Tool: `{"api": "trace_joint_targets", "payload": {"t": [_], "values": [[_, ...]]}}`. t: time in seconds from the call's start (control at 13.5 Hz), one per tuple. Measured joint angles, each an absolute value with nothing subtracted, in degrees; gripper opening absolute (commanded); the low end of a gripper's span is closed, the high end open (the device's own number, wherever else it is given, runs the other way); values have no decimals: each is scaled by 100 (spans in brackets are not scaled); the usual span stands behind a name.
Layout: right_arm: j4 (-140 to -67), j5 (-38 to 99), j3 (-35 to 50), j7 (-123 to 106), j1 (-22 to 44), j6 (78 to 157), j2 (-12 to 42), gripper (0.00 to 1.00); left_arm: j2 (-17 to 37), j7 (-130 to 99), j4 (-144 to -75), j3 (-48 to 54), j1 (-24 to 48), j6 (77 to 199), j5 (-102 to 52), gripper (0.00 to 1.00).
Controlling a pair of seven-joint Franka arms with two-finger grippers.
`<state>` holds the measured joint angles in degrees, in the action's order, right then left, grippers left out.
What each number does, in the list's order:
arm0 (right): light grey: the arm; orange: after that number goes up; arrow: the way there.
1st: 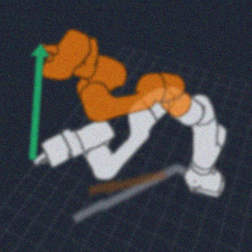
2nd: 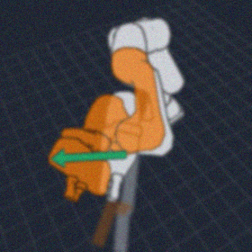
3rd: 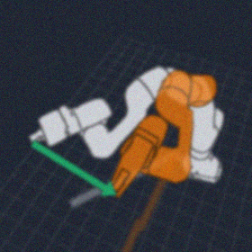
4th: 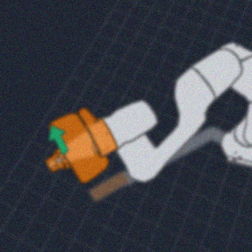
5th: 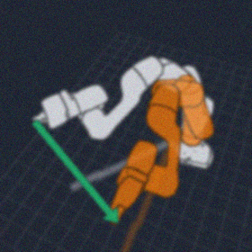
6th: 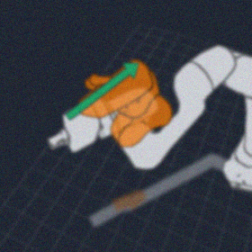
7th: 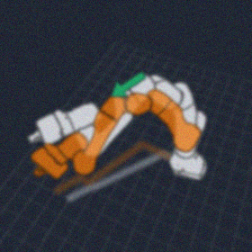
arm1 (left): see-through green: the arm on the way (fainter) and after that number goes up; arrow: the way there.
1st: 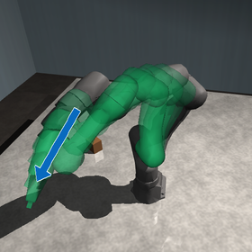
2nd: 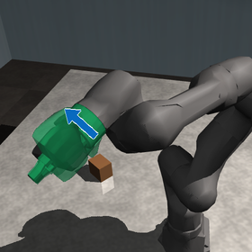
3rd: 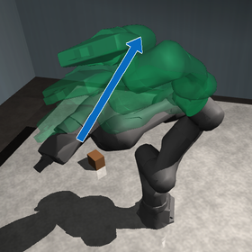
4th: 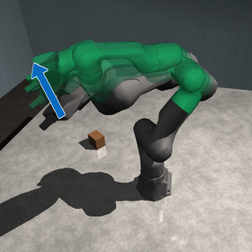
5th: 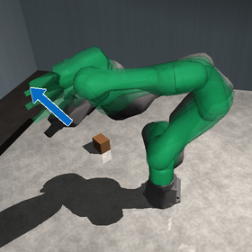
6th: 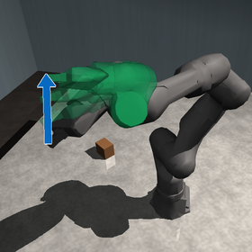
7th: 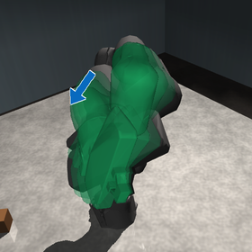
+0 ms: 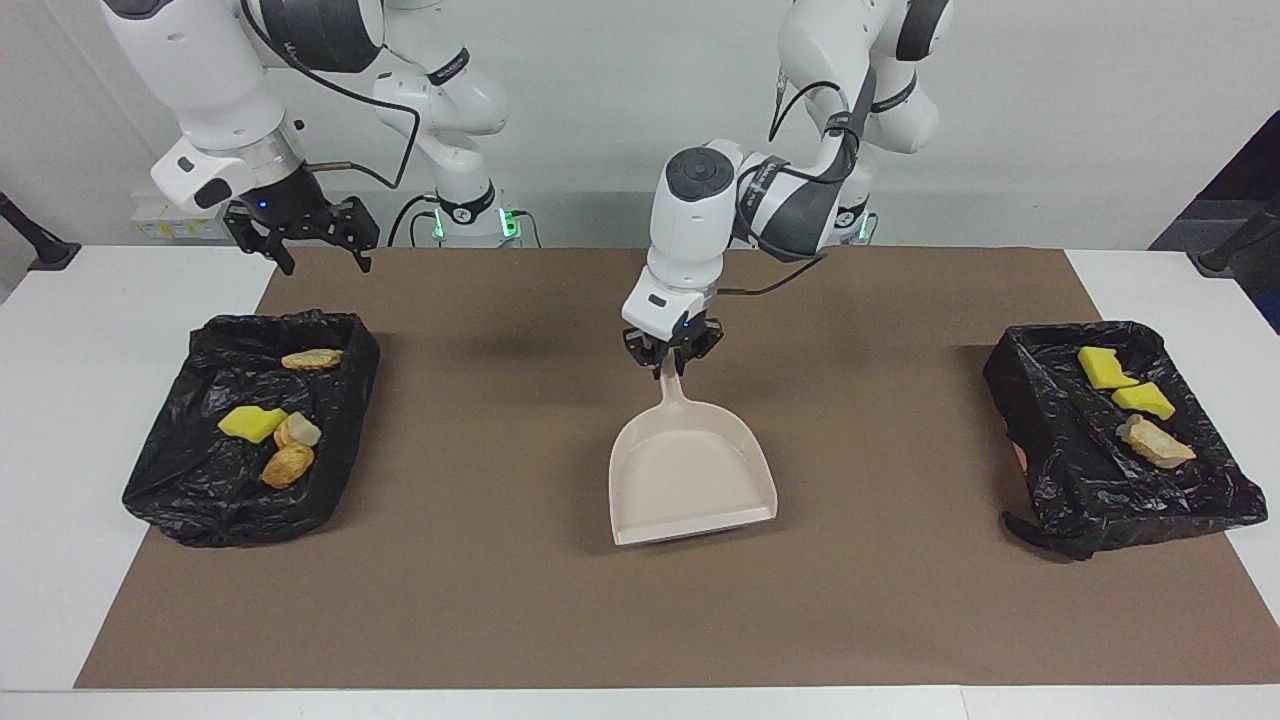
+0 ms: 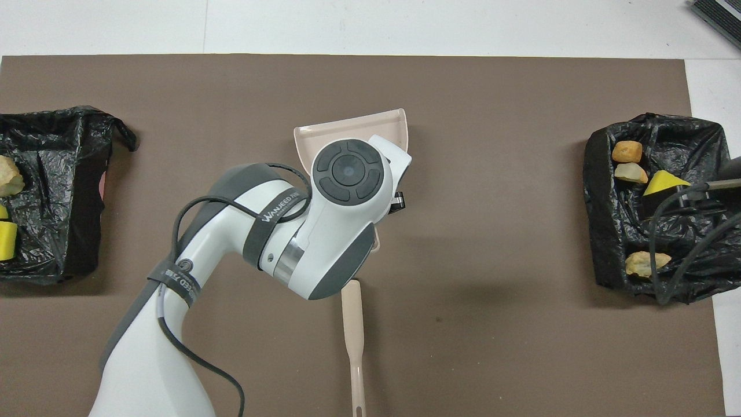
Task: Sweep and dump trash in bin
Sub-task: 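Set the dustpan down mid-table with the left gripper and release it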
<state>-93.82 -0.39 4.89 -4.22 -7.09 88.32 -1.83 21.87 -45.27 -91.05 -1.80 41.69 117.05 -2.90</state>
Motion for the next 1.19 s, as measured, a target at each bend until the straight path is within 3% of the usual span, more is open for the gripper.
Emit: {"api": "trace_joint_targets", "payload": {"t": [0.45,0.52,0.59,0.97,1.19], "values": [[-9382,-39,489,-422,-709,8831,-182,100,2269,-4411,-9552,-172,4422,12074,-290,1],[-9382,-39,489,-422,-709,8832,-182,100,2285,-4398,-9554,-173,4429,12090,-290,45],[-9382,-39,489,-422,-709,8831,-182,100,2290,-4375,-9558,-180,4429,12113,-290,99],[-9382,-39,489,-422,-709,8832,-182,100,2221,-4342,-9540,-292,4330,12225,-290,100],[-9382,-39,489,-422,-709,8831,-183,100,1870,-4194,-9491,-427,3887,11947,-267,100]]}}
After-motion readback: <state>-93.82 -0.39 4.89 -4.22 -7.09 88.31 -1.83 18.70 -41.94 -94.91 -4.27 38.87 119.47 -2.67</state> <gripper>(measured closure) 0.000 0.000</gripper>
